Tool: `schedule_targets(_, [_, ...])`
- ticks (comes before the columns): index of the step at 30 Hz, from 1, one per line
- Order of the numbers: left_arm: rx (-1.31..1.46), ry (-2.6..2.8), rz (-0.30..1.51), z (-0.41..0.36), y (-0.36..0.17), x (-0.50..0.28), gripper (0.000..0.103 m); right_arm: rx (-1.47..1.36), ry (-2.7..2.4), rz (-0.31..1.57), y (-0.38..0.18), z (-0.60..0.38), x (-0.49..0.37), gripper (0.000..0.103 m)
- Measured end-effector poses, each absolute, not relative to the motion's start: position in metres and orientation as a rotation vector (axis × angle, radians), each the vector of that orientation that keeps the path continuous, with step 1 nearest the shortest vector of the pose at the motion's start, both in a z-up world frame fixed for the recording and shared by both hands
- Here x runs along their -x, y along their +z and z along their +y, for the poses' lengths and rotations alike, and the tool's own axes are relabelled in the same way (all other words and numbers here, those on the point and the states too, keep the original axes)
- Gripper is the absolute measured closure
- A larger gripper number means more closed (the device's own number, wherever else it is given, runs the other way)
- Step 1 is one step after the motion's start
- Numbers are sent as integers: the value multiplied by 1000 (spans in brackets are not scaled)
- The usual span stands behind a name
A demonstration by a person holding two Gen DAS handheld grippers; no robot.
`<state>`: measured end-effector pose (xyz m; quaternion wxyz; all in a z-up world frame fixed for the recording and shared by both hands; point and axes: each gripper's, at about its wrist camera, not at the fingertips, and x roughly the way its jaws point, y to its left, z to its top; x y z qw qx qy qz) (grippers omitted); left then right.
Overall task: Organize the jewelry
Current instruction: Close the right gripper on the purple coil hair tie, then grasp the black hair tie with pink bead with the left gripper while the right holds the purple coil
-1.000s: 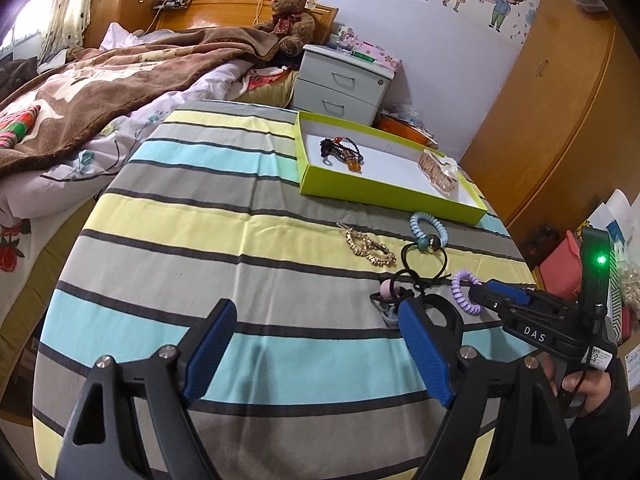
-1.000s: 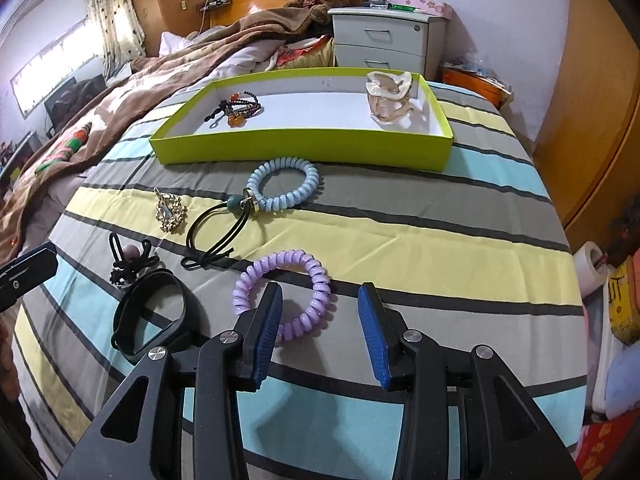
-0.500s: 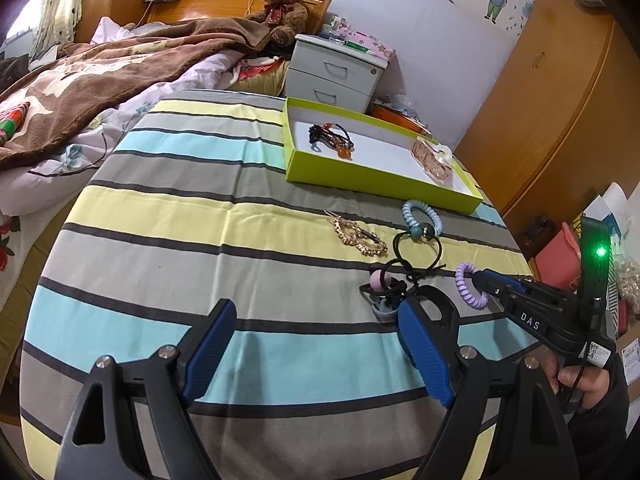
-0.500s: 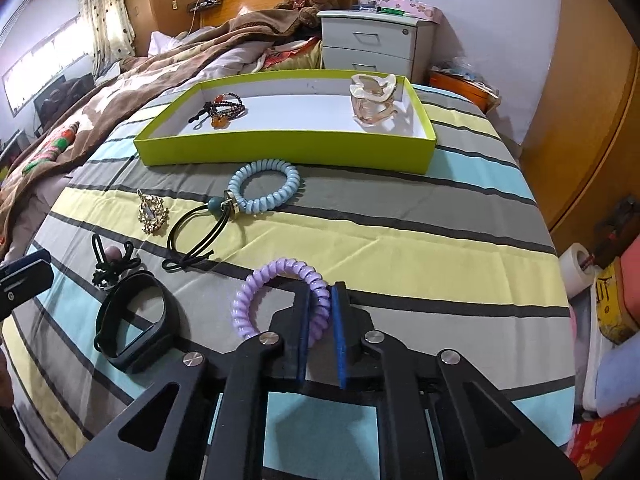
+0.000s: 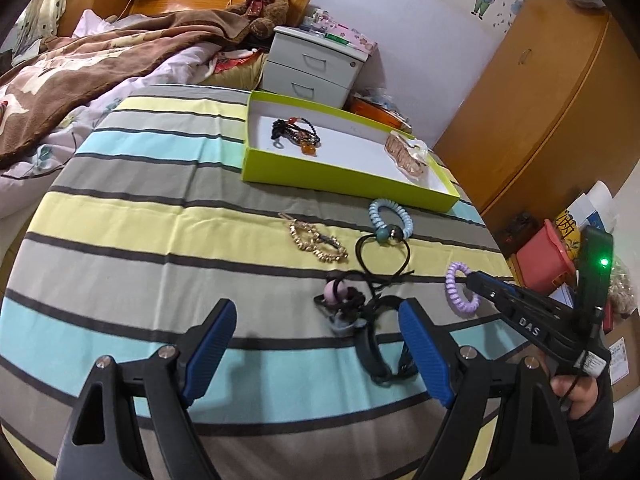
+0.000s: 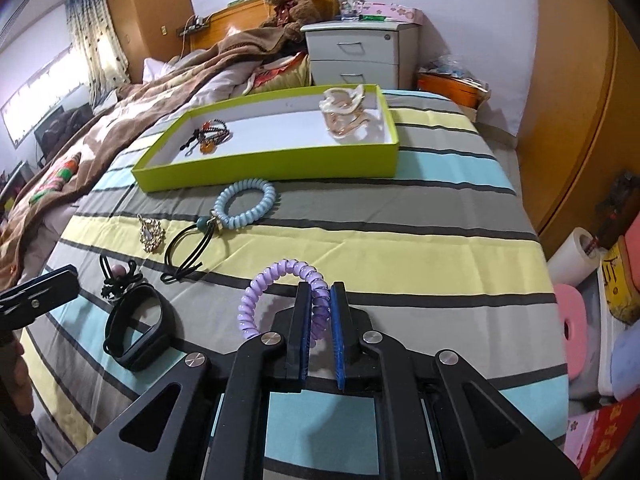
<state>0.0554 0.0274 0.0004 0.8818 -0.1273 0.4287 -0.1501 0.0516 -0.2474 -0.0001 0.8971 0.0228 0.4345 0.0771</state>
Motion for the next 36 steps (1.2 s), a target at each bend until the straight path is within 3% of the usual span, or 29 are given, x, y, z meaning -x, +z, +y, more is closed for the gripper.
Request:
schedule_targets(17, [205, -254, 940, 3, -17, -74, 20, -71, 171, 859, 12, -253, -38, 93])
schedule_targets(24, [192, -230, 936, 3, -16, -76, 46, -73, 177, 857, 12, -253, -38, 93])
schedule_targets(30, [161, -247, 938, -5, -17, -75, 54, -75, 175, 858, 12, -252, -38, 93])
schedule_targets(36, [145, -254, 943, -8, -17, -76, 72, -78, 176, 856, 11, -252, -38, 93])
